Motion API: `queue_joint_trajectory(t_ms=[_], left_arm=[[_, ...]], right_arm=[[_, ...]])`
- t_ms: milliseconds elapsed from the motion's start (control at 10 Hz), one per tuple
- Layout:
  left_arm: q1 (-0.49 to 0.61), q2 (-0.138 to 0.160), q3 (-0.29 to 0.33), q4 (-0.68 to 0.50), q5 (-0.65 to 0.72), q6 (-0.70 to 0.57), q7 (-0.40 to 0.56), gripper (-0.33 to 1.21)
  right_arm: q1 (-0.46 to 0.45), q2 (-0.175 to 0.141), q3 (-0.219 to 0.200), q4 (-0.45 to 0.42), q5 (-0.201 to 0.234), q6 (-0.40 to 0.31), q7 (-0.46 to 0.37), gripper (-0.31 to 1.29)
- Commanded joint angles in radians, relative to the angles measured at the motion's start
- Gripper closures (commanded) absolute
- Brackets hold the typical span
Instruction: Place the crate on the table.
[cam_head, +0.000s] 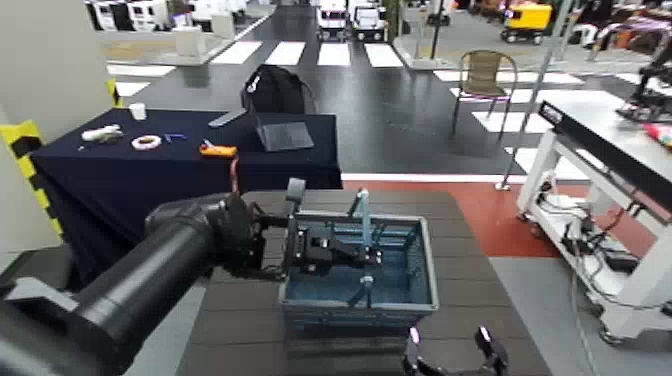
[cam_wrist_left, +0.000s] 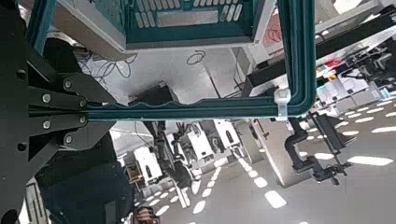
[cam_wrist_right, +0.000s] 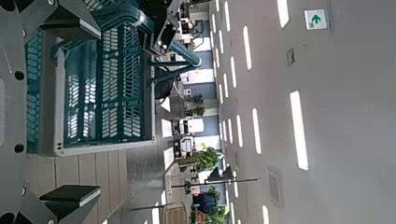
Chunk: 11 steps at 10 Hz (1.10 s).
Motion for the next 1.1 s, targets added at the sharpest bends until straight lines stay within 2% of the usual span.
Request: queue_joint_trajectory(t_ms=[100,1100], left_arm=[[-0.010,-0.013,0.044,0.044,-0.016,-0.034,0.004,1.20],[0.022,-0.037,0.037,0.105,-0.015,-0.117,0.000,1.14]], right_arm=[[-0.003,-0.002,0.004,0.002,-0.004,-0.001,0.001,0.14],[-0.006,-0.007,0.001,0.017,-0.008,-0.041,0.001,0.13]])
